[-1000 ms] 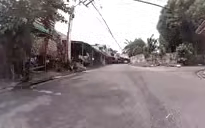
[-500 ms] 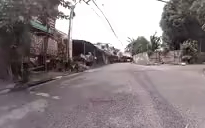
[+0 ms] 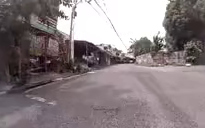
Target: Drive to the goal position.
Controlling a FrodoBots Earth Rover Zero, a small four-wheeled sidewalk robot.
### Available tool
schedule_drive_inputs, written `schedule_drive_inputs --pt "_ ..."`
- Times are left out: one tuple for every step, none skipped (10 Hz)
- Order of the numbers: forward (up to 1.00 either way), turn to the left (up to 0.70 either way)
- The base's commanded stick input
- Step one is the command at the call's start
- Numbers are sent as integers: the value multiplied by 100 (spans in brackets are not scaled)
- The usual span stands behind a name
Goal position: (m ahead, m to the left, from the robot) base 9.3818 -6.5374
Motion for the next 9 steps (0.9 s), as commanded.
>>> schedule_drive_inputs --pt "50 -43" --pt "50 -43" --pt "50 -26" --pt "50 0" --pt "50 7" --pt "50 7" --pt "50 7" --pt "50 7" --pt "50 7"
